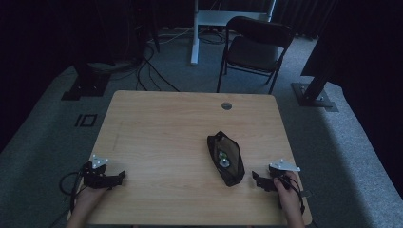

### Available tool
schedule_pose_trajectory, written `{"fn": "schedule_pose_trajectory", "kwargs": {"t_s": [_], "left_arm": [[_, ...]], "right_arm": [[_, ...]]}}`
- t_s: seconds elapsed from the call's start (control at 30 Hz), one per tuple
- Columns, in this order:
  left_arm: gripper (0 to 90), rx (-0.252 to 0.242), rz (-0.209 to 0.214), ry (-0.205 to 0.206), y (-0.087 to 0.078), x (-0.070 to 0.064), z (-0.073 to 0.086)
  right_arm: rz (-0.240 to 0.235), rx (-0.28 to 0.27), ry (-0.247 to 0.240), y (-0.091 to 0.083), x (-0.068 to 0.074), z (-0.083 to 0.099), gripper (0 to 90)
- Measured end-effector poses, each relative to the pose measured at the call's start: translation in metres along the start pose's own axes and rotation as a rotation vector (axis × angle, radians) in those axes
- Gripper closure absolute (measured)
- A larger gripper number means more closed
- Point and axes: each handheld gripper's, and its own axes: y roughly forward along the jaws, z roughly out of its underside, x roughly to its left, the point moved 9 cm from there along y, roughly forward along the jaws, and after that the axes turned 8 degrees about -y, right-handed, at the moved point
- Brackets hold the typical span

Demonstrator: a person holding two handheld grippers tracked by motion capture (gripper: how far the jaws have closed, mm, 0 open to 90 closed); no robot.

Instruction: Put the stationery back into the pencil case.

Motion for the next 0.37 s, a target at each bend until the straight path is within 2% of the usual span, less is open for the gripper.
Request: {"fn": "schedule_pose_trajectory", "kwargs": {"t_s": [0.17,0.37], "left_arm": [[0.4,0.0,0.0,0.0,0.0,0.0,0.0],[0.4,-0.001,0.0,0.0,0.0,0.0,0.0]], "right_arm": [[0.006,0.016,-0.013,0.0013,0.0003,0.001,18.0],[0.004,0.022,-0.006,0.0016,0.0,0.0015,17.9]]}}
